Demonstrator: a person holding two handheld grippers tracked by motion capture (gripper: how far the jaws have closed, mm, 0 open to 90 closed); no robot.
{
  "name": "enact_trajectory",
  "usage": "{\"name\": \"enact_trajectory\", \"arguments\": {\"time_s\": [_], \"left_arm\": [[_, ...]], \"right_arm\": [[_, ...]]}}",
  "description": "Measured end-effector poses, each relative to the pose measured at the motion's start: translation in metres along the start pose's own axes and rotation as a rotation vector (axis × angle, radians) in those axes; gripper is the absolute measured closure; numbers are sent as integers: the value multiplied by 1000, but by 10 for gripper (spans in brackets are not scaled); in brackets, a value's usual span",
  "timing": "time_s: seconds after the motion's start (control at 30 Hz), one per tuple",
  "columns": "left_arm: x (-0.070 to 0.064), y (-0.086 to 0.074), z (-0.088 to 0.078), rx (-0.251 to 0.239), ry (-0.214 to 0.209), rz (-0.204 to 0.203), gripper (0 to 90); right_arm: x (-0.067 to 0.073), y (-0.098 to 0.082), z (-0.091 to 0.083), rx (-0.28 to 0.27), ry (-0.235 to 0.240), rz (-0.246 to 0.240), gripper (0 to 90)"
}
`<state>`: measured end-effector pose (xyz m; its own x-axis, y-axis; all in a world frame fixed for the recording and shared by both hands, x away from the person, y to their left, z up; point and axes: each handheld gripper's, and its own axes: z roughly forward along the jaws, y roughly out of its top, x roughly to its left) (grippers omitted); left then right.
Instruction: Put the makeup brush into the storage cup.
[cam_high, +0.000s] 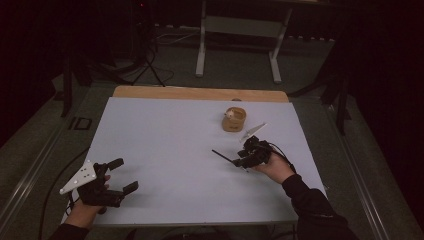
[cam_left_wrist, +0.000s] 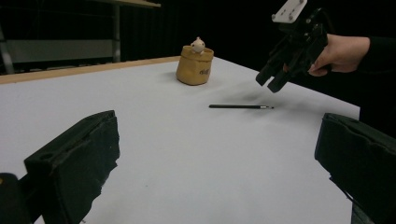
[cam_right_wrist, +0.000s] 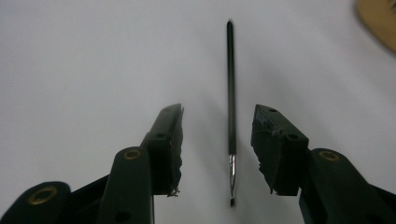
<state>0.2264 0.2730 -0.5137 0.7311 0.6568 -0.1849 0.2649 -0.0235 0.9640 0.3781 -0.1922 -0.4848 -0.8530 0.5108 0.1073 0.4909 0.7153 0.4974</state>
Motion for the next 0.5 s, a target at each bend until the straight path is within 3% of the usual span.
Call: {"name": "enact_trajectory", "arguments": {"time_s": [0.17,0.37,0.5], "left_arm": [[0,0,0,1,1,3,2],[0,0,0,4,3,7,2],[0,0,0,4,8,6,2]], "right_arm": [[-3,-1,8,72,-20,26,595],[-6,-3,16,117,-25,20,668],[-6,-4,22,157,-53,15,682]]}}
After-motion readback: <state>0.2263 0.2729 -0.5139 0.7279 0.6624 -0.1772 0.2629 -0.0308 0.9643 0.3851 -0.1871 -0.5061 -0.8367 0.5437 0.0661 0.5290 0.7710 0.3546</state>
